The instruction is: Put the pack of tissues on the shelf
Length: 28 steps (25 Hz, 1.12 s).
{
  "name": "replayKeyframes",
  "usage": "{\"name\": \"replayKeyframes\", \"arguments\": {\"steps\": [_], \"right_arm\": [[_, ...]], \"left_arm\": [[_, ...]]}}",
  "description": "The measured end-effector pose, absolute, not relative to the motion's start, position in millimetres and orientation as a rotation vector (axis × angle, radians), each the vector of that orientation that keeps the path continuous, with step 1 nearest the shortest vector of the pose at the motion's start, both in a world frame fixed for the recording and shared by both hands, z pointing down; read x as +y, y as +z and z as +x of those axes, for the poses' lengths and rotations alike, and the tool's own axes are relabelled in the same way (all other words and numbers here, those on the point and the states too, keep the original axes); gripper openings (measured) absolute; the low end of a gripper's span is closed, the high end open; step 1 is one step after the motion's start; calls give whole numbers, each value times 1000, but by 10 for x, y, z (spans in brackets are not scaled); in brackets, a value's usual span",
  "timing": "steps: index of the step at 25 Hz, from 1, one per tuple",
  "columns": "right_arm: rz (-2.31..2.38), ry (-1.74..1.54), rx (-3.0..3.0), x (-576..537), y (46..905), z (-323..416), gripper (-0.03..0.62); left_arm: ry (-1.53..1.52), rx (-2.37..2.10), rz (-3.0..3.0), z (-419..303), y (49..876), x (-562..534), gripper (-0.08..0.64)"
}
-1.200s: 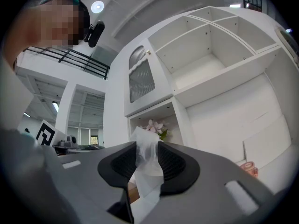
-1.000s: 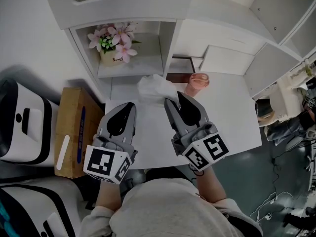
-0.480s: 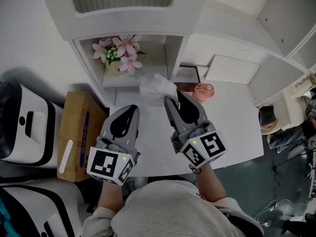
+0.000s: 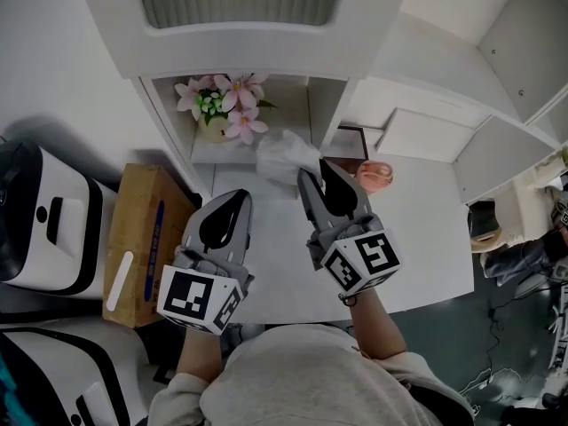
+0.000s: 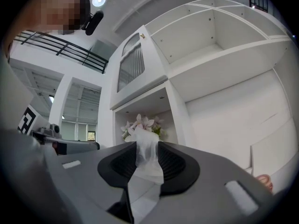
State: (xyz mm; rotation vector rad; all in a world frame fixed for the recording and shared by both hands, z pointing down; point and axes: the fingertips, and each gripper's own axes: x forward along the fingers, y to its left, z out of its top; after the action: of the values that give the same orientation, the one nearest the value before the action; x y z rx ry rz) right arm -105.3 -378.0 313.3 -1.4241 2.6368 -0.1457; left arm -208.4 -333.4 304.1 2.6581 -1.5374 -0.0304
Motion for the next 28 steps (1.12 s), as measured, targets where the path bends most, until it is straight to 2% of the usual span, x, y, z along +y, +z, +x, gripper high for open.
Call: {"name": "replayKeyframes", "arguments": {"steps": [28], "right_arm": [[-1704,-228,2608,-4257,3656,-1213,127]], "left_arm": [[-17,-1632,2585,-2468,3089,-3350,2]]}}
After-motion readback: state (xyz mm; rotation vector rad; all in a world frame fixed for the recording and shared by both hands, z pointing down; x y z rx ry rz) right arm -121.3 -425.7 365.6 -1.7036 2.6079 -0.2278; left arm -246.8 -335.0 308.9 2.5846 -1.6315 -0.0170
